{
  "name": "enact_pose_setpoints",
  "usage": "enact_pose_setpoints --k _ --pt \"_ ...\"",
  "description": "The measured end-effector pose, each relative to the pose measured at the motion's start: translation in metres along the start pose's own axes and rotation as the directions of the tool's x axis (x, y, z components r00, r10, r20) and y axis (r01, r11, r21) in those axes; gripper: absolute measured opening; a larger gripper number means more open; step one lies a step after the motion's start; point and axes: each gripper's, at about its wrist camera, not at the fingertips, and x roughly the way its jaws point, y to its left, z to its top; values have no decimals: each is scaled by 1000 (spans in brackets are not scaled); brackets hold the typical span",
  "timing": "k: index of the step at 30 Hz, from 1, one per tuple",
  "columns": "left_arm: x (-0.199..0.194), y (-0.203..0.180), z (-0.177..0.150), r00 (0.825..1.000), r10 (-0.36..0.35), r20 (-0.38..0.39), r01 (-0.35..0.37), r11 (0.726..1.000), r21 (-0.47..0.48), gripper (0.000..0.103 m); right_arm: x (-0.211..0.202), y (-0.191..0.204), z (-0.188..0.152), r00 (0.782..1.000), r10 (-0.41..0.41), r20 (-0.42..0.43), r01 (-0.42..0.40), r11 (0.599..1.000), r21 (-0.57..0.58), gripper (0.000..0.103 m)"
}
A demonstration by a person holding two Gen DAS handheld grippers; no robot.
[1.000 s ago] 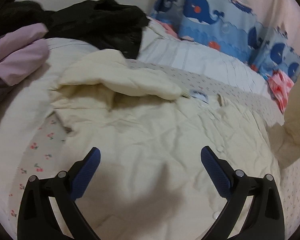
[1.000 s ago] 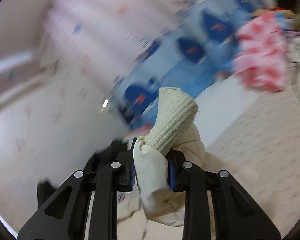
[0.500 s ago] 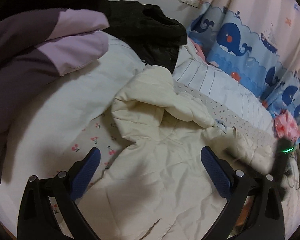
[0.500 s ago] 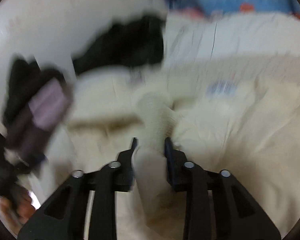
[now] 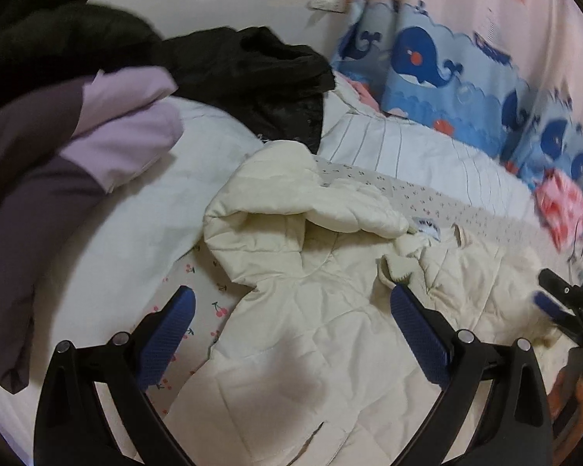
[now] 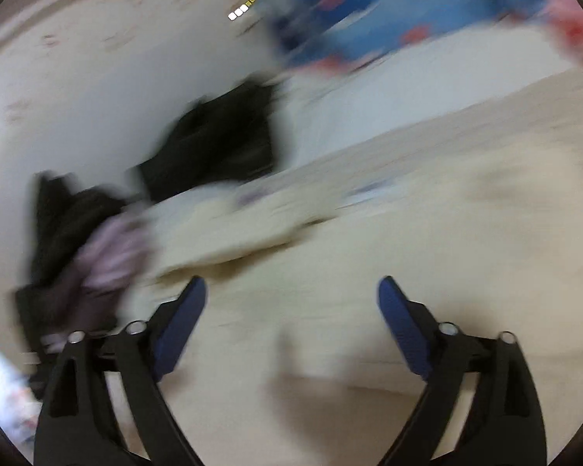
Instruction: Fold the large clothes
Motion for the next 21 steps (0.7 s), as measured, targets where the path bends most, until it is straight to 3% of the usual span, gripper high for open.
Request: enact_pose_setpoints --k 2,3,5,6,9,11,15,19,21 --pt "2 -9 -2 1000 -12 -4 12 1000 17 96 44 -36 -7 984 32 -177 -2 986 167 93" --pt "3 -13 -3 1000 -18 -9 18 1000 21 96 77 -40 -18 953 44 -300 7 986 166 94" --pt "5 -19 -4 1000 -24 -11 24 999 31 96 93 -19 -24 944 -42 -327 52 998 21 97" --pt "5 -22 -4 1000 -23 -5 23 999 43 96 91 -10 -23 941 -42 -336 46 999 4 97" --pt "0 -33 -3 999 3 42 -7 995 96 96 64 -1 -25 940 13 -340 6 998 57 97" --pt "1 -43 2 997 9 82 -23 987 162 96 26 -3 -27 953 99 -285 -61 988 139 97" --pt "27 -83 23 994 48 103 -85 916 391 96 -8 -24 -21 964 208 -168 -151 942 300 97" --pt "83 -128 42 996 88 -12 -62 790 610 96 -12 -43 -12 970 197 -145 -135 925 354 97" --pt "116 -145 47 987 154 -37 -87 725 683 96 -17 -52 -10 969 211 -125 -150 913 380 97"
